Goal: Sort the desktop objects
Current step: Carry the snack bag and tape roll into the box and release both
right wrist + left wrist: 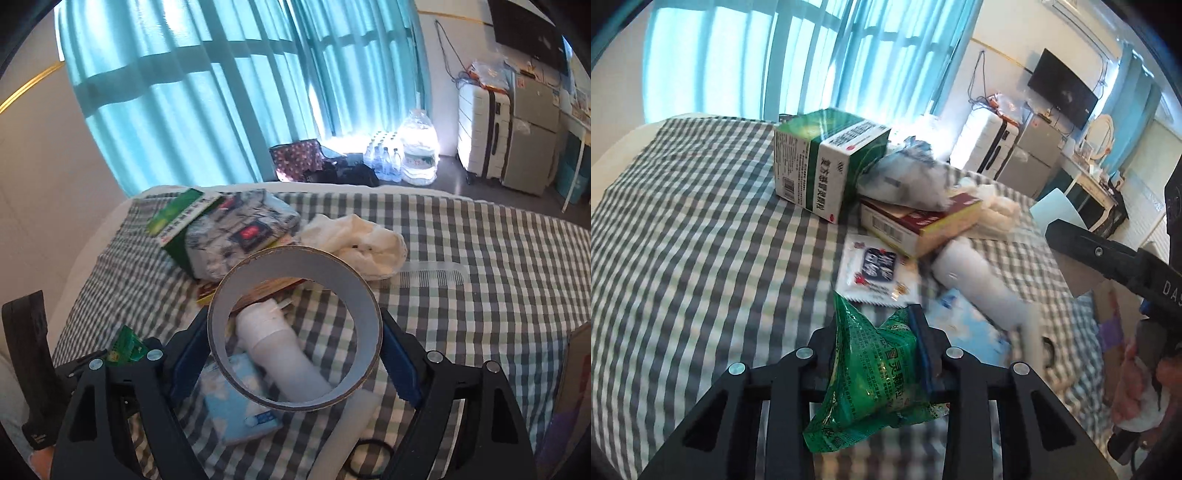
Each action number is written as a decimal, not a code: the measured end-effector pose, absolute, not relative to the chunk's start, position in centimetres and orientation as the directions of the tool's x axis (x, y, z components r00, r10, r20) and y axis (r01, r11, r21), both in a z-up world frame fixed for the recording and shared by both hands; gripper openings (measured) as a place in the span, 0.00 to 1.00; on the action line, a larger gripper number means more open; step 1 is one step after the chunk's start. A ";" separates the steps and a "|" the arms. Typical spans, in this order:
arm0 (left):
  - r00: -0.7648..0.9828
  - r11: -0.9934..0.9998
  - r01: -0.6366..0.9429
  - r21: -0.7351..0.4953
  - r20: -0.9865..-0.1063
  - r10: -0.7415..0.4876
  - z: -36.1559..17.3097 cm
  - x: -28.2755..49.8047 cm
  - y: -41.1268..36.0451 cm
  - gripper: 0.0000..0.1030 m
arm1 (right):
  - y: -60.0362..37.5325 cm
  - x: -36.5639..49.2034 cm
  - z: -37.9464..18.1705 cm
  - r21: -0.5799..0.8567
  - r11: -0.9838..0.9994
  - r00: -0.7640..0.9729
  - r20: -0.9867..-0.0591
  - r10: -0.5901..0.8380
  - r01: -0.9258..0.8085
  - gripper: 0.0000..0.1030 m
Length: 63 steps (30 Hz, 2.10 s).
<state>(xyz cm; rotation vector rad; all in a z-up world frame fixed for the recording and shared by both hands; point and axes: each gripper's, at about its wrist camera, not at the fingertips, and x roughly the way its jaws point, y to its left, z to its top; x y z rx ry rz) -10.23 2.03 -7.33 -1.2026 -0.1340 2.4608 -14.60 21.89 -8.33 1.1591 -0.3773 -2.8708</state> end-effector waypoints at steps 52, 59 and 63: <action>-0.359 -0.633 -0.762 -0.135 -0.726 0.587 8.2 8.2 38.6 1.00 | 50.0 13.0 4.7 0.345 -0.777 -0.701 -0.694 0.167 -0.527 0.84; -0.381 -0.689 -0.691 -0.219 -0.701 0.604 10.7 5.8 34.3 1.00 | 47.7 13.0 8.6 0.270 -0.818 -0.735 -0.631 0.248 -0.508 0.87; -0.458 -0.742 -0.646 -0.179 -0.686 0.565 13.0 3.7 29.1 1.00 | 45.3 12.2 10.1 0.275 -0.849 -0.775 -0.592 0.220 -0.451 0.87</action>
